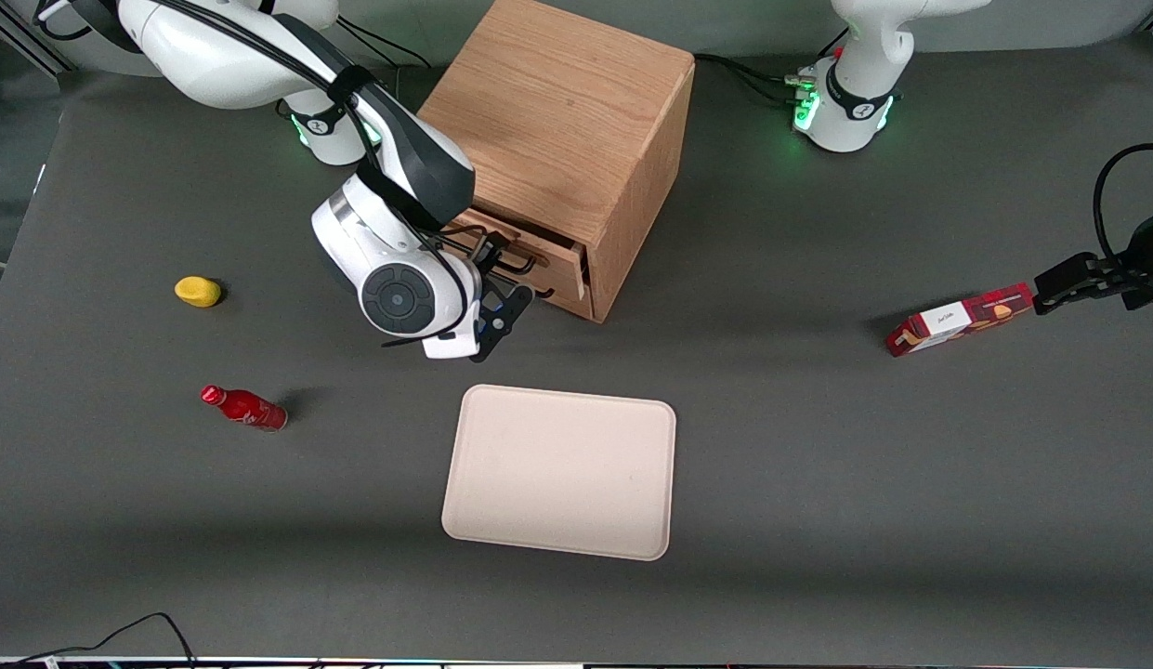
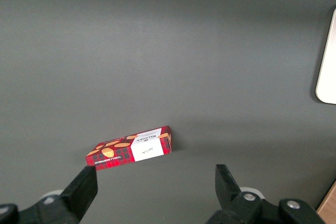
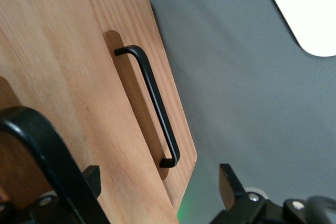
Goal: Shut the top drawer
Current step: 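Push the drawer front further until flush with the cabinet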
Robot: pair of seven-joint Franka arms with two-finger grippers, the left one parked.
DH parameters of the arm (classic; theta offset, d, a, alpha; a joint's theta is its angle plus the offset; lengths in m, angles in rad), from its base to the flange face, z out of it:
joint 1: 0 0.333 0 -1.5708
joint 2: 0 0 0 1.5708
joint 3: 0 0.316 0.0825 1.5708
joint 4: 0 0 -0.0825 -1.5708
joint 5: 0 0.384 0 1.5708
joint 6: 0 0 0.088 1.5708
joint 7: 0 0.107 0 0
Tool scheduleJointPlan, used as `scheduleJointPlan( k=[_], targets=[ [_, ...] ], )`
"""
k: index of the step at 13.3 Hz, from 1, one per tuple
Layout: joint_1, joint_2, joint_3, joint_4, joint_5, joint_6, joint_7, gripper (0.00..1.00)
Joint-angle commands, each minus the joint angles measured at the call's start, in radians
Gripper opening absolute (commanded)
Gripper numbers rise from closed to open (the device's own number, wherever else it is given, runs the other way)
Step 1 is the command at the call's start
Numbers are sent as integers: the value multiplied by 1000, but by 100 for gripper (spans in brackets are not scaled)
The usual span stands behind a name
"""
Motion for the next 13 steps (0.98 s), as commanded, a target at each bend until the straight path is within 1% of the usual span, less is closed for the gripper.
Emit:
scheduleJointPlan(
  k=[1, 13],
  targets=[
    [4, -30, 7, -55, 12, 17, 34, 100],
    [16, -30, 31, -76, 14, 24, 75, 100]
  ],
)
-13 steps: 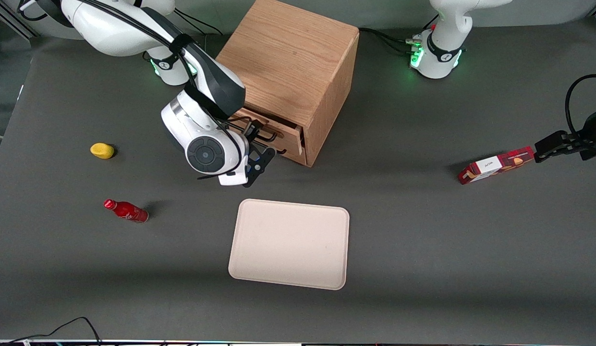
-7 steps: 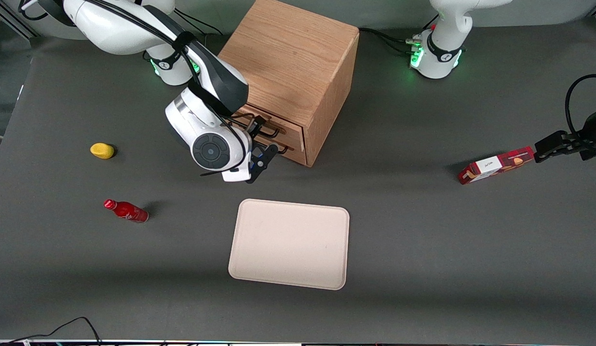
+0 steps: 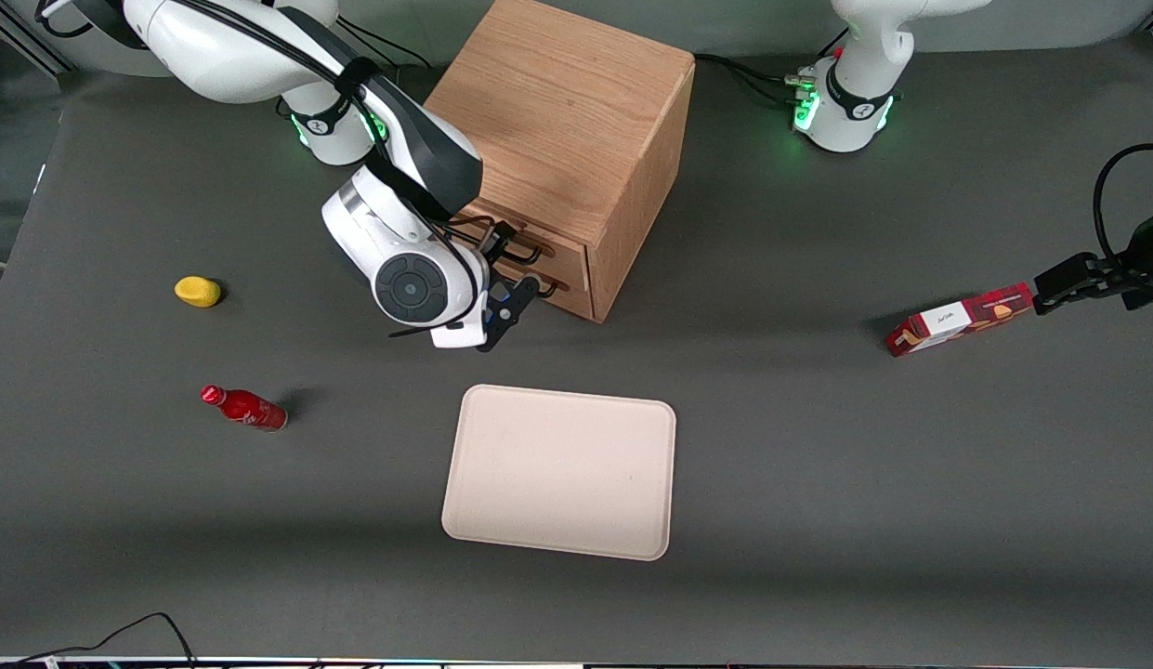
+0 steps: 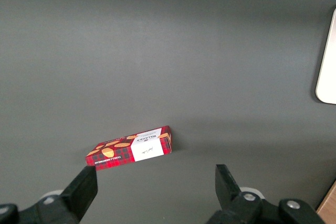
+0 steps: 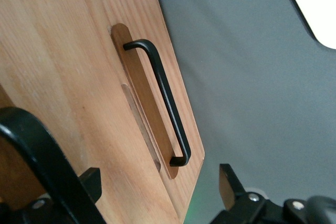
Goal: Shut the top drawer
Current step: 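Push the drawer front further until flush with the cabinet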
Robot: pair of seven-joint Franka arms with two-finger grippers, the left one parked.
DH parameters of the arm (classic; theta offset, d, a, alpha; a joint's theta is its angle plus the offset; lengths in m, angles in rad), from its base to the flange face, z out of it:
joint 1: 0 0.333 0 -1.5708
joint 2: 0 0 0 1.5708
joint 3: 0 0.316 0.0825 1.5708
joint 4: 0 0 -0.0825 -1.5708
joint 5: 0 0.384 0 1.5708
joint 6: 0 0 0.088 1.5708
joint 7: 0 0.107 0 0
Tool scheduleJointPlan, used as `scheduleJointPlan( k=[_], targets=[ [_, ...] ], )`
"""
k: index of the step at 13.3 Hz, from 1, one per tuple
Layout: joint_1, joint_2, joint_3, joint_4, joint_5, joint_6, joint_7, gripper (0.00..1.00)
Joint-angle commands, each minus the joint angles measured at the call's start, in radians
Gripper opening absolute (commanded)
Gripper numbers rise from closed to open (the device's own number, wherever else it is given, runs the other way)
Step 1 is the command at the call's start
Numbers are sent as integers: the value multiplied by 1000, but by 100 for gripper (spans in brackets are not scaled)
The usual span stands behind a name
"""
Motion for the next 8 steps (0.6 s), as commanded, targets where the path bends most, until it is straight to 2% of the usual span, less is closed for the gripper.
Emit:
scheduleJointPlan(
  k=[1, 8],
  targets=[
    [16, -19, 12, -50, 12, 20, 49, 100],
    [16, -19, 26, -43, 12, 17, 73, 100]
  ],
)
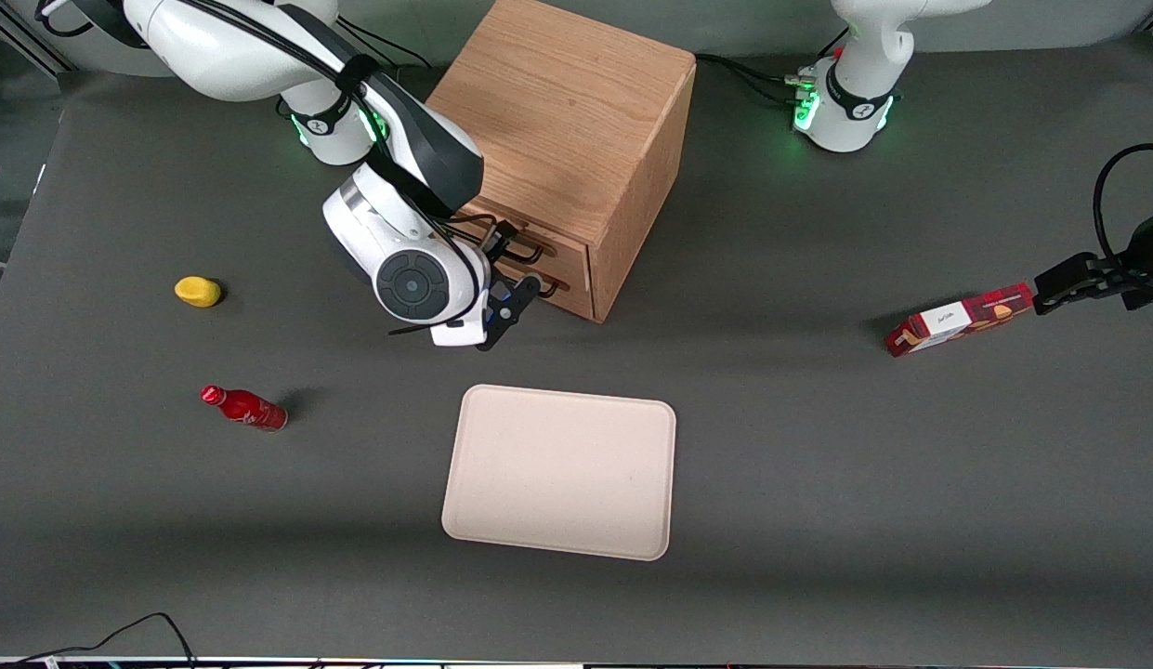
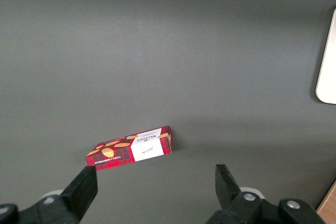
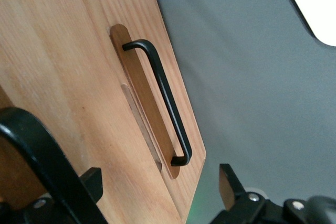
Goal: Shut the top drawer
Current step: 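Push the drawer front further until flush with the cabinet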
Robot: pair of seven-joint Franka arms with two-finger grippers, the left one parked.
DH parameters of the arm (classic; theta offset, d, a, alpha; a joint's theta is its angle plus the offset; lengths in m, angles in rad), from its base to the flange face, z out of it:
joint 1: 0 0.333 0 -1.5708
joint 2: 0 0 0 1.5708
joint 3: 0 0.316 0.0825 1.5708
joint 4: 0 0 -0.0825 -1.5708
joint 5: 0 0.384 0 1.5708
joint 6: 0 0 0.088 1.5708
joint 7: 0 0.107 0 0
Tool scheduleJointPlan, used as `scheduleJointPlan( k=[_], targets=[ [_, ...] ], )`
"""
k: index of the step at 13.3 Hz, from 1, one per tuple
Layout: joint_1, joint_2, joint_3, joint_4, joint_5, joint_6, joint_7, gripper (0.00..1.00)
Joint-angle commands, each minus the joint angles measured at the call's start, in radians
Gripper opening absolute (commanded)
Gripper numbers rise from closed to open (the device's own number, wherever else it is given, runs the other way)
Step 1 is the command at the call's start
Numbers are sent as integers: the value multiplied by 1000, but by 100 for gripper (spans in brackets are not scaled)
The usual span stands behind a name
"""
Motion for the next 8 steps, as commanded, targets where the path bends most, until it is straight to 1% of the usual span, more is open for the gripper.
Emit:
scheduleJointPlan(
  k=[1, 6, 8],
  targets=[
    [14, -16, 17, -36, 14, 13, 49, 100],
    [7, -15, 5, 7, 14, 2, 38, 100],
    [-1, -15, 5, 27, 14, -27, 36, 100]
  ],
)
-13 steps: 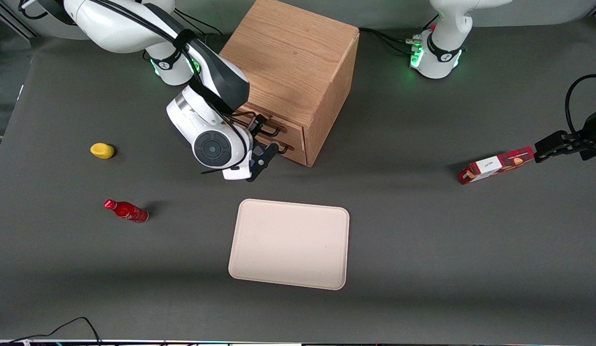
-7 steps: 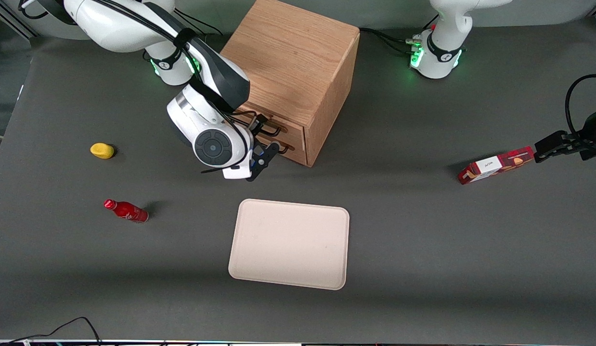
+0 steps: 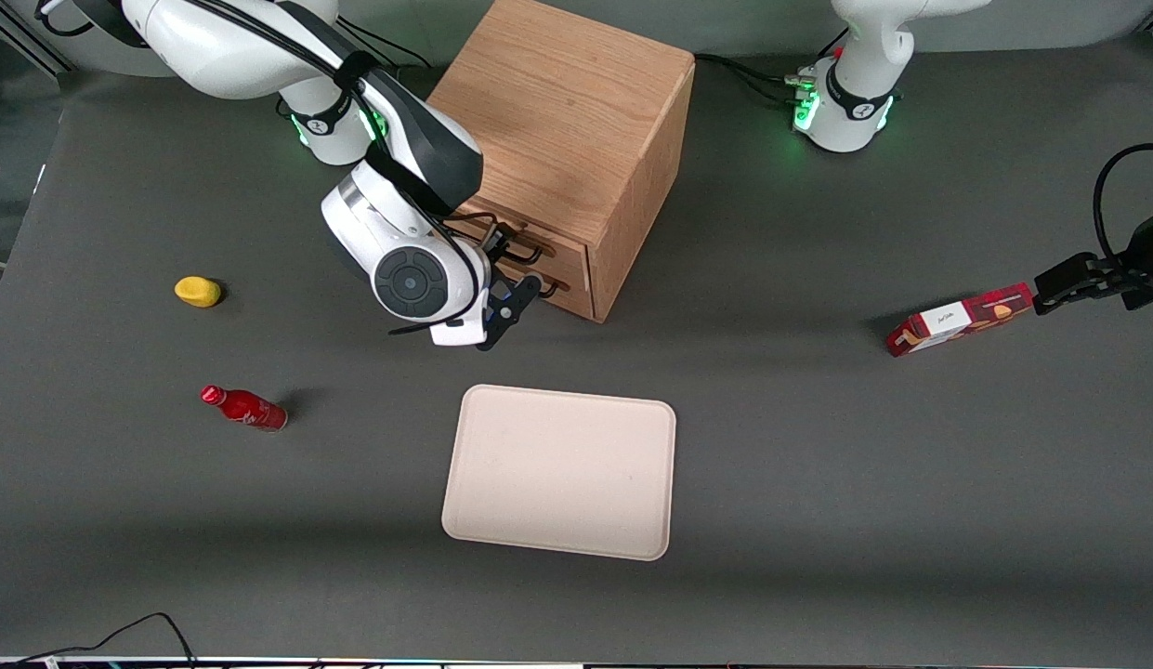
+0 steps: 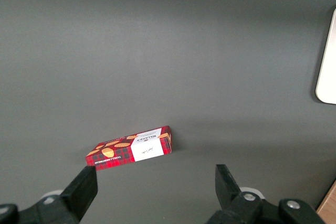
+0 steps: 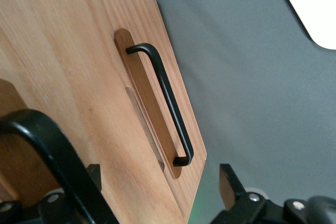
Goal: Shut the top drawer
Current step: 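Push the drawer front further until flush with the cabinet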
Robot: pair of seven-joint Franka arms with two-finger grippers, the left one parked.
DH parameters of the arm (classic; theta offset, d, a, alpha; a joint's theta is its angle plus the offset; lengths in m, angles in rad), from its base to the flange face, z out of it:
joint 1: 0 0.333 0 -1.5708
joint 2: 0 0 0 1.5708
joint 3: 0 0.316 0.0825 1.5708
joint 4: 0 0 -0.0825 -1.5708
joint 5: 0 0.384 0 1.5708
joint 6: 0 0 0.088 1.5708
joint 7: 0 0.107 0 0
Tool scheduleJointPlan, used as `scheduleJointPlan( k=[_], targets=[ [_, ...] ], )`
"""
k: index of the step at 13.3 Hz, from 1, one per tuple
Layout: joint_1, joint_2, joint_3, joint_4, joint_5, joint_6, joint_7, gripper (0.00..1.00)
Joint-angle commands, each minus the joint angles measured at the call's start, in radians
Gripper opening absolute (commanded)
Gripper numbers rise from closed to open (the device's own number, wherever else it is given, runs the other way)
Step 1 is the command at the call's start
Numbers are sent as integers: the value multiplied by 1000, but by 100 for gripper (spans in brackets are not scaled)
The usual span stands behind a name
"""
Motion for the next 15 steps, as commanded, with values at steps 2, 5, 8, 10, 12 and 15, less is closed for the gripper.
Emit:
scheduleJointPlan(
  k=[2, 5, 8, 10, 12, 15],
  targets=[
    [-3, -14, 2, 36, 12, -50, 30, 100],
    [-4, -19, -1, 68, 11, -76, 31, 100],
    [-7, -45, -36, 90, 12, -81, 31, 100],
    [-25, -54, -48, 125, 14, -102, 36, 100],
    [-35, -54, -85, 183, 41, -142, 36, 100],
    [-55, -71, -102, 212, 37, -164, 44, 100]
  ],
)
